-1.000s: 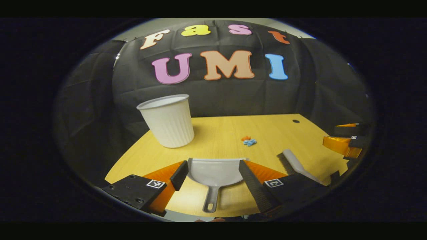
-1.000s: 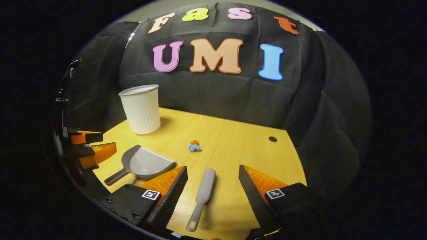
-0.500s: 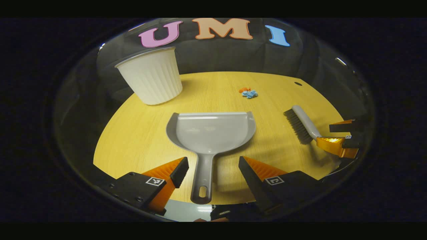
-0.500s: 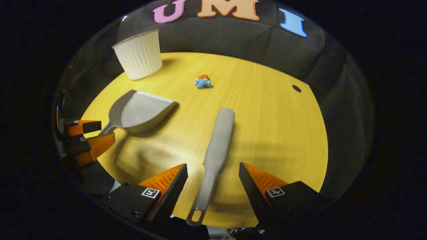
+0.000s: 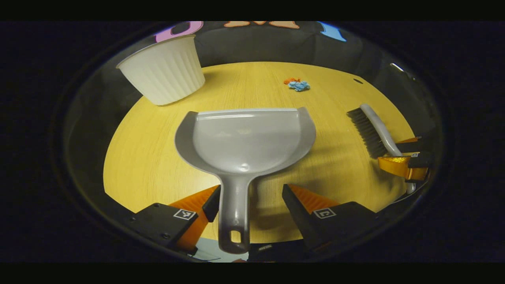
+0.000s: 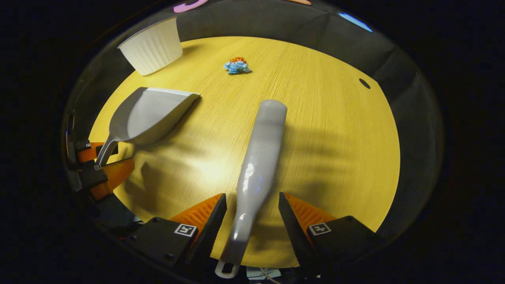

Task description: Pick up the small broom and dustpan from the desktop, sweep the trash into the dustpan with the broom, and then empty the trash into the garbage bin.

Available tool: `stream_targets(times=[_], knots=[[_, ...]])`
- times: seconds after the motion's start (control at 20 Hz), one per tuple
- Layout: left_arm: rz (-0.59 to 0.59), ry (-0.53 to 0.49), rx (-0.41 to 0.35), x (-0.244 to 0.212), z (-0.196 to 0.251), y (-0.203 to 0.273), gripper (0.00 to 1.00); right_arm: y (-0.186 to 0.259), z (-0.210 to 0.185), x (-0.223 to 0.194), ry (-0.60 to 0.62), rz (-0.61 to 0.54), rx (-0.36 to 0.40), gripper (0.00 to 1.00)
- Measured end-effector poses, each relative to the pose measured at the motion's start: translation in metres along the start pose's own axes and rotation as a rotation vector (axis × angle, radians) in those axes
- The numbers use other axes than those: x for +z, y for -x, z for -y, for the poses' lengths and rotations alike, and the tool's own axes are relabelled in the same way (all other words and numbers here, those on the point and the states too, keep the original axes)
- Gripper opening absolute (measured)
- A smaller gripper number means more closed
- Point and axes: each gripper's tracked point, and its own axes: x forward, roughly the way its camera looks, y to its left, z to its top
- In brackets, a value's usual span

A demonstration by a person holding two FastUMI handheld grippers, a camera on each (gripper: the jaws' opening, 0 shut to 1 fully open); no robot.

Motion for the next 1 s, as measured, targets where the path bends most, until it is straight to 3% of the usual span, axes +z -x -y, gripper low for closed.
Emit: stream_targets(times=[0.05, 0.1, 0.2, 0.25, 0.3, 0.35, 0.55, 0.8, 1.0], knots=[[-0.008, -0.004, -0.001, -0.001, 0.000, -0.002, 0.92, -0.001, 0.000, 0.000, 0.010, -0.004, 0.000, 0.82], [-0.011, -0.010, 0.002, 0.000, -0.001, -0.003, 0.88, -0.003, 0.001, 0.001, 0.019, -0.004, -0.004, 0.67], [-0.006, -0.018, 0.003, 0.003, -0.001, -0.004, 0.69, -0.005, 0.009, 0.001, 0.038, -0.010, -0.043, 0.41], [-0.008, -0.020, -0.002, 0.004, -0.002, -0.009, 0.67, -0.004, 0.009, 0.000, 0.057, -0.007, -0.035, 0.33], [-0.011, 0.002, -0.010, 0.004, -0.003, -0.006, 0.50, -0.003, 0.011, 0.001, 0.063, -0.004, -0.036, 0.26], [-0.012, 0.014, -0.024, 0.001, -0.003, -0.006, 0.34, -0.004, 0.010, 0.003, 0.068, -0.004, -0.029, 0.23], [0.007, 0.008, -0.050, 0.009, -0.002, -0.008, 0.25, 0.001, 0.013, 0.009, 0.046, 0.035, -0.016, 0.18], [0.091, -0.049, -0.098, 0.049, 0.004, -0.012, 0.24, 0.003, 0.040, 0.064, -0.011, 0.119, -0.042, 0.17], [0.150, -0.115, -0.139, 0.080, 0.009, -0.020, 0.26, -0.002, 0.060, 0.136, -0.024, 0.191, -0.078, 0.17]])
